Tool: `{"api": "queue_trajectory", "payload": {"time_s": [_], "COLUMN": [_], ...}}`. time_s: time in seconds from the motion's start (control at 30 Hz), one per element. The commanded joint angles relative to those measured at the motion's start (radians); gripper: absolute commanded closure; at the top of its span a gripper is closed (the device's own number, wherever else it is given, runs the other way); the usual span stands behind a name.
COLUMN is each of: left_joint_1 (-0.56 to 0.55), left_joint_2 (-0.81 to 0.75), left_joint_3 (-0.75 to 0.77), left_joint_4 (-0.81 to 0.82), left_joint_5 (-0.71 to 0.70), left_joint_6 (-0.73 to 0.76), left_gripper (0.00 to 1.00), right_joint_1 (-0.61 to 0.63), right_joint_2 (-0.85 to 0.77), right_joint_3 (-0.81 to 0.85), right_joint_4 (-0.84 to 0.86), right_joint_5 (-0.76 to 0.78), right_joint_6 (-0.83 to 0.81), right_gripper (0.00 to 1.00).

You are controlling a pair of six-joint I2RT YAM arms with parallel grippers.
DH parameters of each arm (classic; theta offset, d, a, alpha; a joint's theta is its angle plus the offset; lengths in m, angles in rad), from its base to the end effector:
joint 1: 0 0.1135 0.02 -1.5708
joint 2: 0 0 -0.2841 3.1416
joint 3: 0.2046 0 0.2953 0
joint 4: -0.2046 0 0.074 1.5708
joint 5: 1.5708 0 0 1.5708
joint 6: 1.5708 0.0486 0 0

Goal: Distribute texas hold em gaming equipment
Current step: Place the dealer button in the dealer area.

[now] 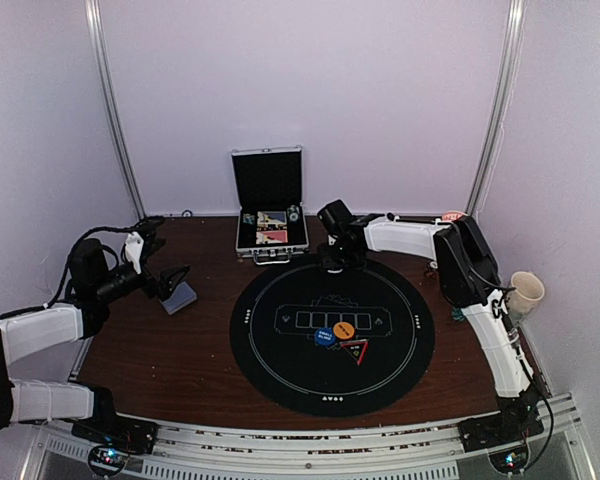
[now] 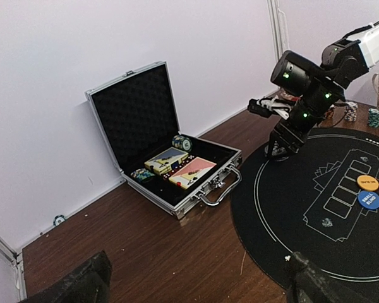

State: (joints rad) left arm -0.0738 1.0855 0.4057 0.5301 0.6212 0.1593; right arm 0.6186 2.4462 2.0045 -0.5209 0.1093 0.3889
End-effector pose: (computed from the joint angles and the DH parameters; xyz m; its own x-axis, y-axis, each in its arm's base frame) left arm 0.2595 -0.0476 0.2128 -0.0463 0.1328 -0.9901 0.6495 0.7571 0.0712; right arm 0.4879 0.3407 0.1258 -0.8180 -0.1196 -0.5627 -0.2329 0.9633 0.1338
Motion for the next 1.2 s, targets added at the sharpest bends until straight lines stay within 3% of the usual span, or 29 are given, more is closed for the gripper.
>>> {"api": "queue_trajectory", "payload": {"time_s": [0.0,0.53,0.77,0.97,1.17], "left_joint_1": [0.003,0.003,0.003,0.003,0.002], "left_joint_2": [0.007,0.012,0.01,0.01,0.005], "left_joint_3": [-0.001,-0.001,-0.001,-0.001,-0.001], "left_joint_4": [0.059,0.059,0.06,0.06,0.058], "left_joint_5": [-0.006,-0.007,-0.008,-0.008,-0.009], "left_joint_6": [0.0,0.002,0.001,0.002,0.0], "left_gripper": [0.02,0.02,0.02,0.02,0.02], "right_joint_1": [-0.013,-0.051,-0.048,-0.04,0.002], "right_joint_2": [0.034,0.104,0.084,-0.041,-0.327], "right_joint_3": [0.023,0.091,0.083,0.012,-0.218], "right_joint_4": [-0.019,0.005,-0.008,-0.022,-0.005], "right_joint_5": [0.019,0.015,-0.007,-0.007,0.016], "right_joint_6": [-0.004,0.004,-0.013,-0.032,-0.068], "right_gripper": [0.42,0.36,0.21,0.11,0.06]}}
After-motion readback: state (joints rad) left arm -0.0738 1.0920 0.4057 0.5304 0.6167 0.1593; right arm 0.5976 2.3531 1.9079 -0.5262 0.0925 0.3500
